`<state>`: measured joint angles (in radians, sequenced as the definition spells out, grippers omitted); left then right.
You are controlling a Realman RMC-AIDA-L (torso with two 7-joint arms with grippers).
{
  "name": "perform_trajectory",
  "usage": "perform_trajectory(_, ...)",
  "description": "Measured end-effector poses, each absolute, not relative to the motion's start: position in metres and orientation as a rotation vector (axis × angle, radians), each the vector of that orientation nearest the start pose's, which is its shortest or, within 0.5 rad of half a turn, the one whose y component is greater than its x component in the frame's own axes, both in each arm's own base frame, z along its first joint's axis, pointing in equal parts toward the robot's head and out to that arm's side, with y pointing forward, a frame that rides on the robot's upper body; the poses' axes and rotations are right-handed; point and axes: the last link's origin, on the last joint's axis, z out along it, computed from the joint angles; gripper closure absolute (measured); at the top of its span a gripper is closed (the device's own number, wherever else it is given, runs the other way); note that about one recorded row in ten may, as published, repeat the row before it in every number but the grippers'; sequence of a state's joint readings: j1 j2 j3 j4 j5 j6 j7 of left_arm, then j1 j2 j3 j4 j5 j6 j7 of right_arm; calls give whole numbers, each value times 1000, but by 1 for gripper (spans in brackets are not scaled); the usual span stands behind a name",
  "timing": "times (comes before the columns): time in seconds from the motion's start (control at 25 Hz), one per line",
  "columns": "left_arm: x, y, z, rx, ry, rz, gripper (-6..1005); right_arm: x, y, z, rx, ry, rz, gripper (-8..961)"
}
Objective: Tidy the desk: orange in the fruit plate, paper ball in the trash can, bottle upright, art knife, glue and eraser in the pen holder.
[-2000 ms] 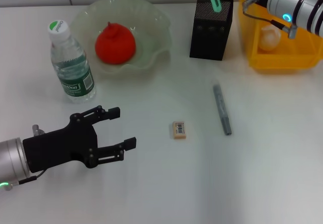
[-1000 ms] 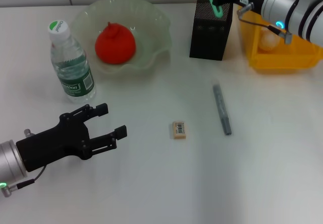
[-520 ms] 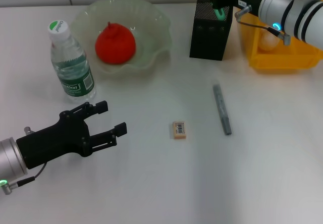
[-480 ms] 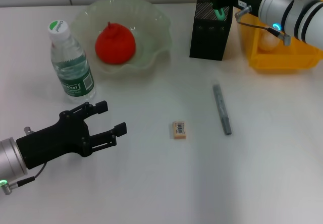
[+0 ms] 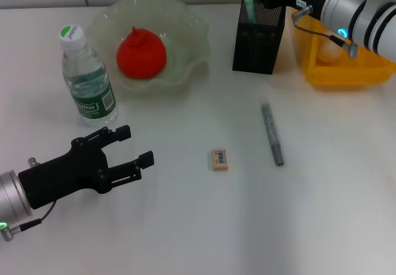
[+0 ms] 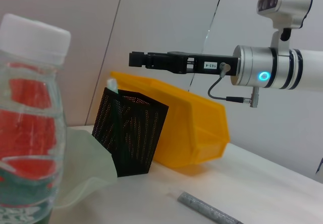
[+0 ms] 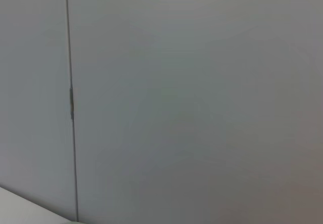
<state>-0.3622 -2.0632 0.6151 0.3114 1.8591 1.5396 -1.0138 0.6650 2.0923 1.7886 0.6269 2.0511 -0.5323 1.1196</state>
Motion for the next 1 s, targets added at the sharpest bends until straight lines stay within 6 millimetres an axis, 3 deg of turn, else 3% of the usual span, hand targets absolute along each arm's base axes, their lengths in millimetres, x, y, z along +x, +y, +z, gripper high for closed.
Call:
perform_trajectory(0.04, -319, 258, -34, -2513, -736, -890, 152, 197, 449, -25, -2121, 521, 571, 703)
perform_trajectory(0.12, -318, 257, -34, -2517, -735, -891, 152, 196, 449, -25, -2120, 525, 580, 477)
perform_trajectory(0.24, -318, 258, -34, -2519, -734, -888, 152, 194, 448, -23, -2123, 524, 612, 384)
perform_trajectory(0.32, -318, 258, -35, -2523, -734, -882, 152, 186, 440, -11, -2124, 531, 797, 322)
perform_trajectory(0.4, -318, 258, -35, -2528, -730, -883, 152, 183, 435, -6, -2129, 525, 874, 260)
perform_trajectory(0.48, -316, 258, -34, -2537, -720, -889, 152, 178, 422, 8, -2142, 502, 1034, 260)
perform_trajectory(0.52, -316, 258, -33, -2543, -715, -894, 152, 174, 405, 21, -2186, 474, 1169, 260)
perform_trajectory(0.68, -312, 256, -32, -2562, -697, -923, 152, 171, 382, 36, -2328, 441, 1259, 260)
perform_trajectory(0.72, -312, 256, -32, -2562, -697, -923, 152, 171, 371, 43, -2470, 460, 1229, 261)
perform_trajectory(0.8, -308, 253, -31, -2597, -667, -945, 152, 171, 369, 49, -2539, 475, 1191, 261)
perform_trajectory(0.84, -307, 251, -31, -2637, -640, -940, 152, 170, 365, 56, -2687, 525, 1072, 261)
perform_trajectory(0.88, -307, 251, -31, -2637, -640, -940, 152, 170, 365, 56, -2687, 525, 1072, 261)
perform_trajectory(0.92, -307, 251, -31, -2637, -640, -940, 152, 169, 366, 61, -2809, 584, 921, 261)
perform_trajectory(1.0, -306, 250, -32, -2661, -626, -930, 152, 169, 366, 61, -2857, 611, 845, 261)
